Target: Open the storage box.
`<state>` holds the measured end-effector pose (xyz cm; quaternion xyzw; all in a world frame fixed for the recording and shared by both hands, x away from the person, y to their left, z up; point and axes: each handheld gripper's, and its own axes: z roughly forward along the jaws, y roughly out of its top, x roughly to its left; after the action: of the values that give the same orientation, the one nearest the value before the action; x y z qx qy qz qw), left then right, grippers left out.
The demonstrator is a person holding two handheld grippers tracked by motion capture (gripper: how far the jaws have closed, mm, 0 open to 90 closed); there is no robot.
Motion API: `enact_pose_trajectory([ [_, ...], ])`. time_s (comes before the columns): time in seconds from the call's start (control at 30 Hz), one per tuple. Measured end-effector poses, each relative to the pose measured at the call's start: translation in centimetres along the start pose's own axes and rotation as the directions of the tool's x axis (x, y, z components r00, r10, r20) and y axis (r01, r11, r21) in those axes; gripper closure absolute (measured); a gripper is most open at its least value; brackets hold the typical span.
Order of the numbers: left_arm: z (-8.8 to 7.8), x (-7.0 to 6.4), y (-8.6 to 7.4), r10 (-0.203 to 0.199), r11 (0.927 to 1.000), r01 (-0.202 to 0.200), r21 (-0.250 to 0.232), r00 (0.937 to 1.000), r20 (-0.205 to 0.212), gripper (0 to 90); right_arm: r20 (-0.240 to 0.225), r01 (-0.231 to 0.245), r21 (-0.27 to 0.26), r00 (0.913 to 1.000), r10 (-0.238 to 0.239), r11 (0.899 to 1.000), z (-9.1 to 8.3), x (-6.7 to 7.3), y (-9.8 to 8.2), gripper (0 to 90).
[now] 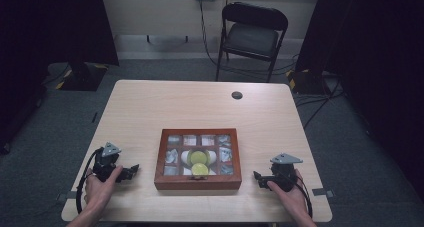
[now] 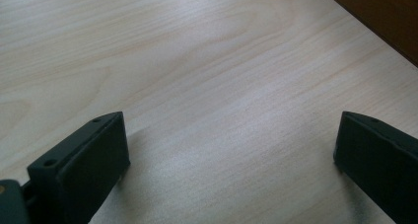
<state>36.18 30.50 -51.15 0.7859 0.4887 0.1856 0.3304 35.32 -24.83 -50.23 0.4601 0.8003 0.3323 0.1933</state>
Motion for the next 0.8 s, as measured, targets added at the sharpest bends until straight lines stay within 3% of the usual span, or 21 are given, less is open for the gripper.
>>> enact_pose_trajectory([
  [0.23,0.0,-0.1,0.0,-0.009,0.9999,0.009,-0.005,0.9999,-0.007,0.0,-0.012,0.003,0.001,0.9999,-0.003,1.0,-0.2,-0.2,0.1,14.6],
  [0.47,0.0,-0.1,0.0,-0.009,0.9999,0.009,-0.004,0.9999,-0.006,0.0,-0.065,-0.015,-0.021,0.9978,0.014,1.0,-1.0,-0.3,0.3,16.8],
  [0.8,0.0,-0.1,0.0,-0.01,0.9999,0.01,-0.005,0.9999,-0.006,0.0,-0.137,0.009,-0.106,0.9903,-0.023,0.994,-2.8,0.5,2.0,26.7],
])
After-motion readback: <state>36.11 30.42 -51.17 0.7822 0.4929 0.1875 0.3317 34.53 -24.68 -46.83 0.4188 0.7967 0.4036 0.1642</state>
